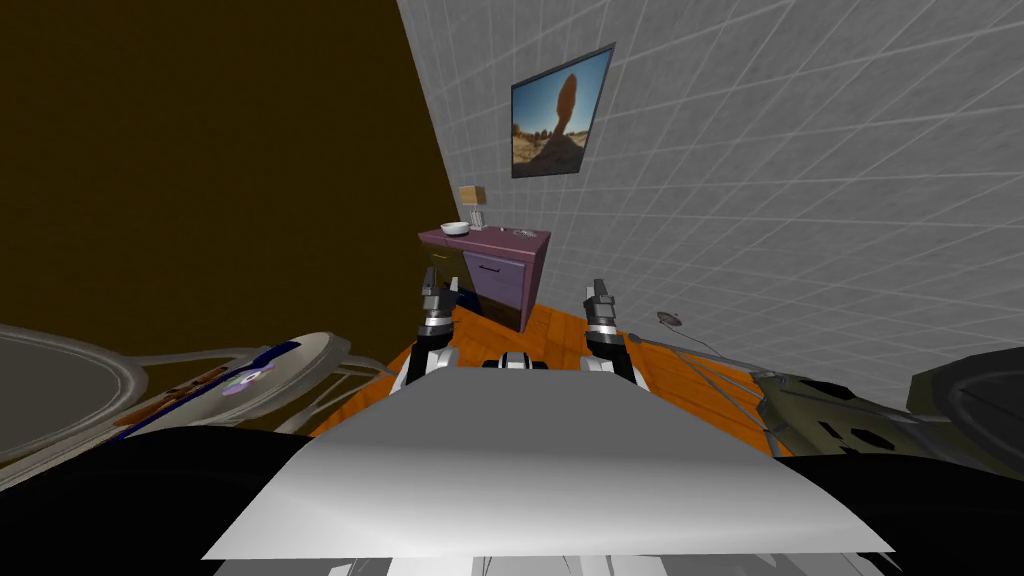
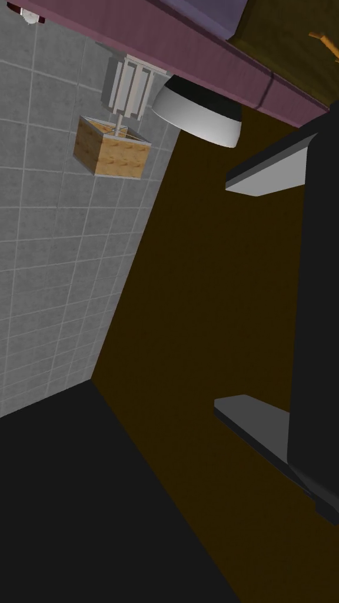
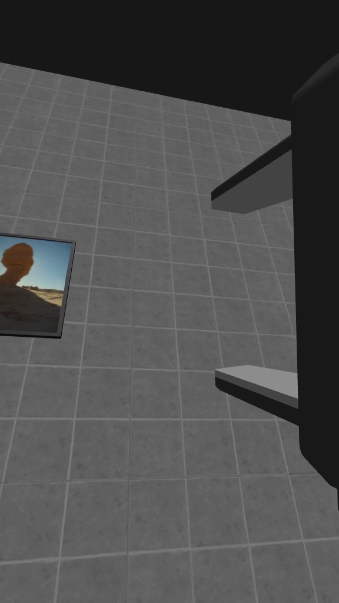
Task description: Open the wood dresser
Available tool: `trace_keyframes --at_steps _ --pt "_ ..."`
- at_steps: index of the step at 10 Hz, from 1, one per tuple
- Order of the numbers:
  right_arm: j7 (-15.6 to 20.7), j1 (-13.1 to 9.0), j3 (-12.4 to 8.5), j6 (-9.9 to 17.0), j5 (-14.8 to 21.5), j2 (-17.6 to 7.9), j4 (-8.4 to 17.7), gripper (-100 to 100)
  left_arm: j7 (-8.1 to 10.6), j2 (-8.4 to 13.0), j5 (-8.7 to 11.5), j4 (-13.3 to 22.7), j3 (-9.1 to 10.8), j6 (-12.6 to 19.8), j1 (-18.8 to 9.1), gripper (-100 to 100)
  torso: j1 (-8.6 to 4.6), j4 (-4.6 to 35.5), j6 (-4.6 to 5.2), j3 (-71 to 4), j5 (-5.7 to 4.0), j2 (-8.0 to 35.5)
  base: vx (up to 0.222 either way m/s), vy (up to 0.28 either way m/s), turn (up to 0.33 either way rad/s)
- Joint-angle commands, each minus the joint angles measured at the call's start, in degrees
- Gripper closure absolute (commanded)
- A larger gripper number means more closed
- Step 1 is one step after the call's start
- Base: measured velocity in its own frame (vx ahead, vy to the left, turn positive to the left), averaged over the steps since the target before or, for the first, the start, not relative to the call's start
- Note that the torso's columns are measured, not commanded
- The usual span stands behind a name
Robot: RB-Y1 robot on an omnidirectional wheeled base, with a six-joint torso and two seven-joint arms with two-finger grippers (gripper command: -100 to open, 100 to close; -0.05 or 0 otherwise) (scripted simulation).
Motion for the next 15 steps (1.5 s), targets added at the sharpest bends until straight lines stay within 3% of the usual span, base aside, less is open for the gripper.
trace_keyframes --at_steps 1,9,15 --pt "0.00 0.00 0.00 0.00 0.00 0.00 0.00 0 -0.34 0.29 -0.72 3.19 -0.63 0.30 -1.12 -100 -0.04 0.00 0.00 0.00 -0.01 0.00 0.074 0.013 -0.065" --pt "0.00 0.00 0.00 0.00 0.00 0.00 0.00 0 -1.42 0.86 -2.76 11.73 -2.40 1.89 -4.62 -100 -0.03 0.01 0.00 0.02 -0.01 0.04 0.071 0.014 -0.066" --pt "0.00 0.00 0.00 0.00 0.00 0.00 0.00 0 -2.28 2.92 -4.39 18.49 -3.81 3.14 -7.39 -100 -0.03 0.00 0.00 0.00 -0.01 0.00 0.070 0.021 -0.065"
